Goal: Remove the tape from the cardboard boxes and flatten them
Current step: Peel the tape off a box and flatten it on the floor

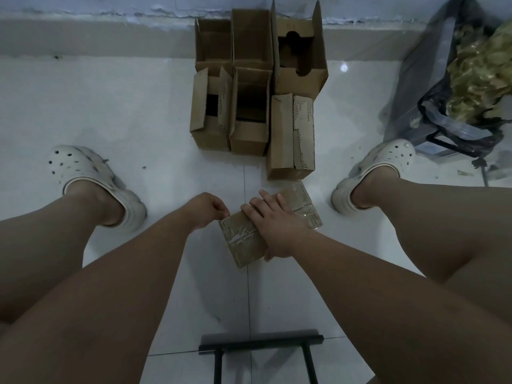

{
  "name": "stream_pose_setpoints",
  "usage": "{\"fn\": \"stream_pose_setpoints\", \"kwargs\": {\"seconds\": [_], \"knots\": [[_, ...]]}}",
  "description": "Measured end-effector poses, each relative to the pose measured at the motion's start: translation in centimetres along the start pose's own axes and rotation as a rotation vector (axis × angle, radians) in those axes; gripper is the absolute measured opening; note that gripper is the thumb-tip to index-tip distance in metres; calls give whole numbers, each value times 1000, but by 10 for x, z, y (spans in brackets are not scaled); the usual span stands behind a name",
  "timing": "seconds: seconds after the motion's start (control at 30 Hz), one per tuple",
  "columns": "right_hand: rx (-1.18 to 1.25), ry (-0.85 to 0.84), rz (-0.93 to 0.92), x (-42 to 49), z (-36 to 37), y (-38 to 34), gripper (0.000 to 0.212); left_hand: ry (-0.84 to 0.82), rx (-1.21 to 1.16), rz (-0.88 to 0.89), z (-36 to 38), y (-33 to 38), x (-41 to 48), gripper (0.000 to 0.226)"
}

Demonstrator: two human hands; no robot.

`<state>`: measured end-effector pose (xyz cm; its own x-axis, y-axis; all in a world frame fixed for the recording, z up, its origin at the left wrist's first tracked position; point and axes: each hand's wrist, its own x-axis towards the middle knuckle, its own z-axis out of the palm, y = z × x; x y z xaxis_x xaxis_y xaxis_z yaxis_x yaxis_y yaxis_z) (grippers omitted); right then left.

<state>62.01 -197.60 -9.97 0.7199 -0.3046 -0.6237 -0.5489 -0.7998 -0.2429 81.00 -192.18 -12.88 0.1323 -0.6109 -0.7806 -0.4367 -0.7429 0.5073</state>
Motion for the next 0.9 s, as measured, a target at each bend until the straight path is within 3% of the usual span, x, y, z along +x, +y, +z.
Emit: {"fn": "stream_pose_setpoints", "kwargs": {"seconds": [0.13,0.37,0.5,0.7,0.9], "knots": [[1,-1,-1,0,1,0,120,-37,-179,-64,1,-5,1,13],[2,3,2,1,4,3,120,-4,111,-5,12,0,4,15],[3,-3,10,1,4,3,121,-11,17,-24,15,-7,-1,20],[20,3,40,5,1,-1,119,218,-351,-18,25,-15,-7,25],[44,26,49,8,1,-3,118,411,-463,-14,31,-15,-11,24]]}}
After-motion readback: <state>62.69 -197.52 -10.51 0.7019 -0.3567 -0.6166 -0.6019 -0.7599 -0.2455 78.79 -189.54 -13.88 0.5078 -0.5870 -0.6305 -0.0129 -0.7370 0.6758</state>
